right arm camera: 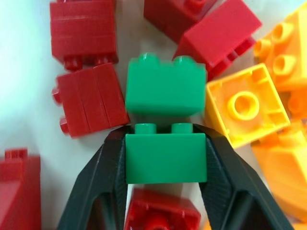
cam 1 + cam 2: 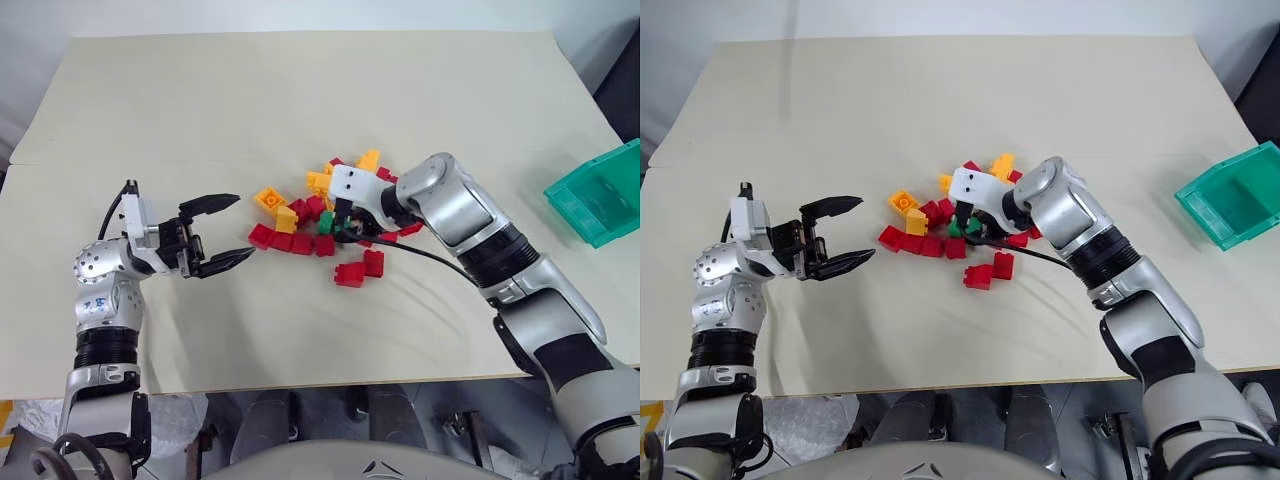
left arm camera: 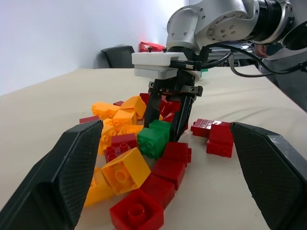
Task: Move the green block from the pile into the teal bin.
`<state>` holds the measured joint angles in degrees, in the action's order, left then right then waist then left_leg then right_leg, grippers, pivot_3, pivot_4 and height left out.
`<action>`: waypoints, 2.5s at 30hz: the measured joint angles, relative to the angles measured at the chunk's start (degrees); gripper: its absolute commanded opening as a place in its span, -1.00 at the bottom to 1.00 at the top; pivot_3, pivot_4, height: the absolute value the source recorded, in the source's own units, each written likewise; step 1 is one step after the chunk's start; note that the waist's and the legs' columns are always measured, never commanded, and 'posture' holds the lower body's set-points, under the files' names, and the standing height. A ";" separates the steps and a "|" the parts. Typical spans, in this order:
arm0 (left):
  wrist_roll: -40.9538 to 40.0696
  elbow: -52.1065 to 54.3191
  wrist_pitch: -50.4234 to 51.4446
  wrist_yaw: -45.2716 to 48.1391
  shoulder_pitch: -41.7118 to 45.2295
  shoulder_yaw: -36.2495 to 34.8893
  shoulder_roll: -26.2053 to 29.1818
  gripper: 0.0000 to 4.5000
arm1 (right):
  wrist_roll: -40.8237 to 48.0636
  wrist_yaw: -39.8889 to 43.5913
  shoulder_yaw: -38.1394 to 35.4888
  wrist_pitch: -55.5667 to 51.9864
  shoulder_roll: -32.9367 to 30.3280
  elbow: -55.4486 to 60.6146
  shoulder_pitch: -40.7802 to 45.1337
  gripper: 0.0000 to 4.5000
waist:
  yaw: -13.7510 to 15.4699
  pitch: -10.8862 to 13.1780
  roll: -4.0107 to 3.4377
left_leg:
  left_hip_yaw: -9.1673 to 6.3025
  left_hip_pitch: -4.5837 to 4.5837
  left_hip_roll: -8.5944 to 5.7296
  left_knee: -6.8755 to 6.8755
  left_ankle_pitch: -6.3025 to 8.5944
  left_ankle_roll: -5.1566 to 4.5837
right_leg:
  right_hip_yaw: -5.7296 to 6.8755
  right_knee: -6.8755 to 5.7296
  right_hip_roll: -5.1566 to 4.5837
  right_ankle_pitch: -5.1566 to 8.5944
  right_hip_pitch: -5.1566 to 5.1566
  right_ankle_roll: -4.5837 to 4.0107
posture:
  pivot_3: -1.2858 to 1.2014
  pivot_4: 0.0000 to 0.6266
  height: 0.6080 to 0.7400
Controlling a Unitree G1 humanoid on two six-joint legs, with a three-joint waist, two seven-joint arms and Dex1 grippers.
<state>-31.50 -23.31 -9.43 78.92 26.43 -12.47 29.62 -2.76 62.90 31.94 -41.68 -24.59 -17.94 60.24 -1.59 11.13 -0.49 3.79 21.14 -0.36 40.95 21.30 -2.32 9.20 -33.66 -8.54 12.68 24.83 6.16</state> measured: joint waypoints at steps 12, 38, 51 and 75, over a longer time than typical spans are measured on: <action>0.00 0.24 0.01 -0.28 -0.05 0.01 0.00 1.00 | 0.73 -1.21 -2.32 -2.16 0.92 1.85 -1.14 -0.32 | -0.03 0.00 0.00 | 0.01 0.01 0.00 0.00 0.00 0.01 | 0.00 -0.01 0.00 0.01 0.03 -0.02 | 0.03 -0.52 1.00; 0.00 0.62 0.05 -0.54 -0.09 0.13 -0.27 1.00 | 3.79 -6.67 -6.80 -3.83 6.11 3.34 -3.00 -0.32 | -0.04 0.00 0.00 | 0.01 0.01 0.01 -0.01 0.01 0.01 | -0.01 -0.03 0.01 0.01 0.04 -0.03 | 0.03 -0.52 1.00; 0.11 2.47 1.39 -0.65 0.11 2.25 -1.83 1.00 | 9.08 -6.20 -16.21 -13.38 -7.04 21.95 -9.53 -0.32 | 0.25 0.01 -0.01 | 0.03 0.08 -0.01 0.00 0.13 -0.09 | -0.01 0.06 0.01 0.02 0.06 -0.04 | 0.03 -0.52 1.00; 9.26 1.79 5.63 -8.43 14.96 13.58 -9.27 1.00 | 2.08 -26.85 -47.38 7.01 -34.32 3.53 -31.50 -0.32 | 2.05 0.02 -0.04 | 0.33 -0.06 0.02 0.03 0.19 -0.21 | -0.11 0.20 0.04 -0.08 -0.11 0.08 | 0.03 -0.52 1.00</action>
<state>-22.24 -21.52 -3.80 70.49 41.38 1.11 20.35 -0.69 36.05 -15.44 -34.67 -58.91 -14.40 28.75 0.46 11.15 -0.53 4.12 21.08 -0.33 40.97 21.49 -2.53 9.09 -33.46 -8.50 12.60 24.72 6.24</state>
